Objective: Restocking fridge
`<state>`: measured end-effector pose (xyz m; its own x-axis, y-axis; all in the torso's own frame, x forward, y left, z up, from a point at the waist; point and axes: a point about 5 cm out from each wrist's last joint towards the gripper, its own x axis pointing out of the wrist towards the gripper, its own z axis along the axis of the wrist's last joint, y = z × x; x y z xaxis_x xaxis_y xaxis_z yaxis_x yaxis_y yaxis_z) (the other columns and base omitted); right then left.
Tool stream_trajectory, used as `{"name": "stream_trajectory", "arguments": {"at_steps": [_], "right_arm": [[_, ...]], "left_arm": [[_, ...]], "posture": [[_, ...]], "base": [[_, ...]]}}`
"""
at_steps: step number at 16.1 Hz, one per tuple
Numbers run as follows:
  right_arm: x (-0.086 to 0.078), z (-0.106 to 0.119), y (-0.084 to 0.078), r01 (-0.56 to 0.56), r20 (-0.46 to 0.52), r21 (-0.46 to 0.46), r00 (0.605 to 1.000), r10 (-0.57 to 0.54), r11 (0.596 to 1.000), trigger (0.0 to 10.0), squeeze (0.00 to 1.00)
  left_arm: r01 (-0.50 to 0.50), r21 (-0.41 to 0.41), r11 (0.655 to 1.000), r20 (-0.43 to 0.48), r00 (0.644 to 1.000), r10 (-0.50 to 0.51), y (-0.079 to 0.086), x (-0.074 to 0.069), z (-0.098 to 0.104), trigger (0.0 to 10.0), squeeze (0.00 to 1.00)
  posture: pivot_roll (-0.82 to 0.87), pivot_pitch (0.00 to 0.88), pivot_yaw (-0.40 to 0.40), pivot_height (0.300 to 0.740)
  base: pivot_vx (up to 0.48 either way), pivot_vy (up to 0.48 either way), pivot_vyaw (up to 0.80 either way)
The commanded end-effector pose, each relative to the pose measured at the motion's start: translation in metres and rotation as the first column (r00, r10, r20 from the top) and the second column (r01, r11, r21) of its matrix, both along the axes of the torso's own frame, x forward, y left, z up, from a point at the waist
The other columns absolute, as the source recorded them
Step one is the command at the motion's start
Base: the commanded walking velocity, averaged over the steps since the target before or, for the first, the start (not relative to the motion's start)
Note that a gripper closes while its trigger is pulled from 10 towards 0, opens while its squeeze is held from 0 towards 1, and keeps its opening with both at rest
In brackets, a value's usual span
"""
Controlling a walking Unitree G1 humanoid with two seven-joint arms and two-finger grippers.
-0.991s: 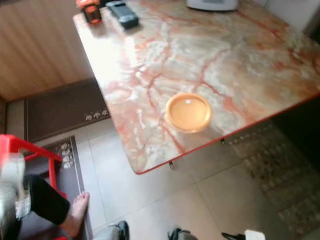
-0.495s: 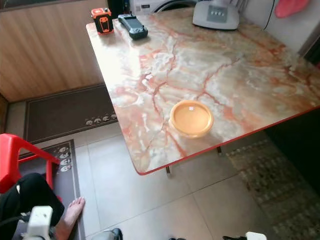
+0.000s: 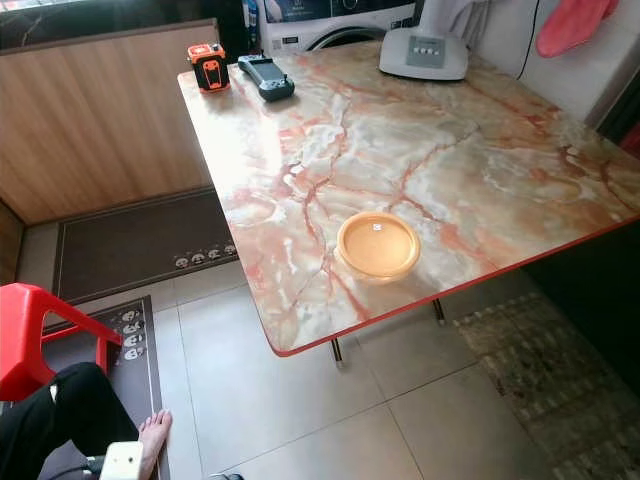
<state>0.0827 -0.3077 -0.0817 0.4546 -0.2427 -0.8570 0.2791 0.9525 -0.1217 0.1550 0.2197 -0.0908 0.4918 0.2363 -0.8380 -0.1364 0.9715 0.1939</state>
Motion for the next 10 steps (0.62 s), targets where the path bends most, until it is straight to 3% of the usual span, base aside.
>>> {"name": "stream_trajectory", "arguments": {"at_steps": [1, 3, 7, 10], "right_arm": [[-0.007, 0.0, -0.003, 0.029, -0.013, -0.006, 0.999, -0.03, 1.0, 10.0, 0.0], [-0.001, -0.001, 0.001, 0.019, -0.005, -0.001, 1.0, -0.019, 1.0, 10.0, 0.0], [0.009, -0.007, 0.02, -0.047, -0.008, 0.039, 0.999, 0.047, 0.998, 10.0, 0.0], [0.013, -0.007, 0.024, -0.07, 0.001, 0.052, 0.998, 0.07, 0.996, 10.0, 0.0]], "left_arm": [[-0.001, 0.016, 1.0, -0.026, 1.0, 0.001, 0.003, -0.008, -0.003, 10.0, 0.0], [-0.067, 0.016, 0.998, -0.003, 0.998, 0.067, 0.011, -0.002, 0.001, 10.0, 0.0], [-0.054, 0.065, 0.996, 0.009, 0.999, 0.054, 0.023, 0.003, 0.006, 10.0, 0.0], [-0.114, 0.043, 0.993, -0.007, 0.993, 0.114, 0.026, -0.007, 0.003, 10.0, 0.0]], "posture": [[0.04, 0.124, -0.022, 0.74], [0.03, 0.121, -0.045, 0.74], [0.09, 0.097, -0.087, 0.74], [0.12, 0.077, -0.064, 0.74]], "base": [[0.0, 0.0, 0.0], [0.0, 0.0, 0.0], [0.0, 0.0, 0.0], [0.0, 0.0, 0.0]]}}
